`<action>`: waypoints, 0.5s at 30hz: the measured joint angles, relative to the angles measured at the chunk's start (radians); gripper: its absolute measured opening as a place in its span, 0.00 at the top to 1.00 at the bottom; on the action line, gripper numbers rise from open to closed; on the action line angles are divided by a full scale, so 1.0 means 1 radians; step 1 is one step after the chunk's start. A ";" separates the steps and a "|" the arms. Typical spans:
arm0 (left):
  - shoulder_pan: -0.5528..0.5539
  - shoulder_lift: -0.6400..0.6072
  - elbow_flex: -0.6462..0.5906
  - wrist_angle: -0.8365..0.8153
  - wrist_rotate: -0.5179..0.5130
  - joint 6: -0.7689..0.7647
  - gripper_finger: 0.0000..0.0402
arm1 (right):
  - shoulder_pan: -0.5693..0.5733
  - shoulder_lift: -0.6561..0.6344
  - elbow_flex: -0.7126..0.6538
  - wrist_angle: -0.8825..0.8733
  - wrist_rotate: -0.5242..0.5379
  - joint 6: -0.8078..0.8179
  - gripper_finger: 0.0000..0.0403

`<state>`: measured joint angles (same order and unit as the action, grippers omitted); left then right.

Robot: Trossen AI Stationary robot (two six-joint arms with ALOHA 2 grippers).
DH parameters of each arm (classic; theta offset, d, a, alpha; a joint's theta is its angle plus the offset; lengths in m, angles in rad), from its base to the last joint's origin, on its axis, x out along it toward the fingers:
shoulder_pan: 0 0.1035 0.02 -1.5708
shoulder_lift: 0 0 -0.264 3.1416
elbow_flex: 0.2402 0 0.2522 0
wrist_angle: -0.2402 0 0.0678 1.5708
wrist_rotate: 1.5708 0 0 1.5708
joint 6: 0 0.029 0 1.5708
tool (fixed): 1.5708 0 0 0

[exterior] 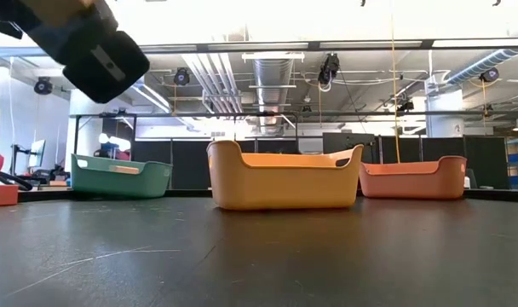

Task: Sort blocks by size
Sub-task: Put the yellow square block into the orange bin

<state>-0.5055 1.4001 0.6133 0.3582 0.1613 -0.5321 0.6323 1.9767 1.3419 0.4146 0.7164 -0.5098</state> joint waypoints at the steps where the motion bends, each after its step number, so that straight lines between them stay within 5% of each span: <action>1: 0.001 0.006 -0.007 0.042 0.008 -0.003 0.72 | 0.000 0.025 0.043 -0.013 0.001 -0.034 0.42; 9: -0.005 0.020 -0.035 0.245 0.007 -0.022 0.72 | -0.015 0.145 0.251 -0.073 0.019 -0.202 0.31; 15: -0.006 0.021 -0.036 0.249 -0.037 -0.010 0.72 | -0.050 0.153 0.267 -0.089 0.054 -0.201 0.35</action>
<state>-0.5117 1.4212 0.5770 0.6075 0.1244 -0.5419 0.5827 2.1300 1.6093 0.3256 0.7702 -0.7107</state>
